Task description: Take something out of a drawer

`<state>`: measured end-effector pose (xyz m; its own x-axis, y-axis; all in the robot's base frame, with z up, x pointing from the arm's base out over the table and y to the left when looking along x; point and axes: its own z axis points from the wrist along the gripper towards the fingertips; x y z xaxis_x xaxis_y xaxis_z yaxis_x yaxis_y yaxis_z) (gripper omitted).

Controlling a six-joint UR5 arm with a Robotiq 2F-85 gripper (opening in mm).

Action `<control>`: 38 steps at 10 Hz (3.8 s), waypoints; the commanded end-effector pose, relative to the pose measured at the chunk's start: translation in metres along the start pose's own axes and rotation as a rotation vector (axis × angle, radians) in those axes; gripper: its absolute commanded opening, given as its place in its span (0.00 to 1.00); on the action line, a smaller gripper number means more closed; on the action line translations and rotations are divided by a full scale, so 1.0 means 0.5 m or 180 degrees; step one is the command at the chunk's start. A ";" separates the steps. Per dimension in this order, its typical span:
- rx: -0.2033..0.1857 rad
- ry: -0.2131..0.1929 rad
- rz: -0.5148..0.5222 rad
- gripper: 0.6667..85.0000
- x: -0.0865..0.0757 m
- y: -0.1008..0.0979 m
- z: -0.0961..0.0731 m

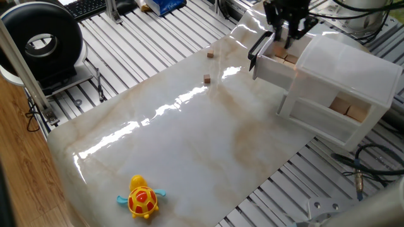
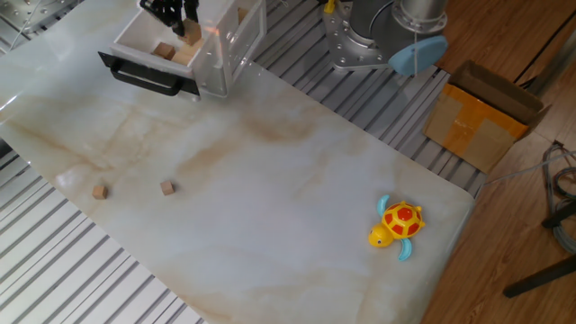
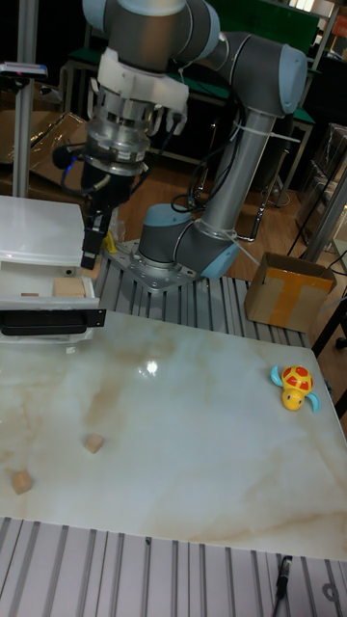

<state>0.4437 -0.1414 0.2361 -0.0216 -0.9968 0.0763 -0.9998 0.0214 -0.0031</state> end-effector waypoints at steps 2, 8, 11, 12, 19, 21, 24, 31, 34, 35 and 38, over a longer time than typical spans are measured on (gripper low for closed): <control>0.0281 -0.0218 0.0849 0.01 -0.049 -0.050 -0.019; 0.0399 -0.0536 0.1702 0.01 -0.148 -0.156 0.045; 0.0362 -0.0130 0.2048 0.01 -0.083 -0.133 0.052; 0.0376 -0.0069 0.2152 0.01 -0.087 -0.134 0.059; 0.0282 -0.0152 0.2348 0.01 -0.185 -0.183 0.121; 0.0269 -0.0209 0.2322 0.01 -0.193 -0.194 0.140; 0.0434 -0.0166 0.2416 0.01 -0.197 -0.255 0.215; 0.0296 -0.0145 0.2416 0.01 -0.209 -0.234 0.222; 0.0261 -0.0241 0.2455 0.01 -0.235 -0.235 0.241; 0.0279 -0.0302 0.2433 0.01 -0.243 -0.242 0.244; 0.0202 -0.0034 0.2386 0.01 -0.197 -0.212 0.218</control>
<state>0.5598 -0.0434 0.1103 -0.6990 -0.7149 -0.0163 -0.7094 0.6962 -0.1097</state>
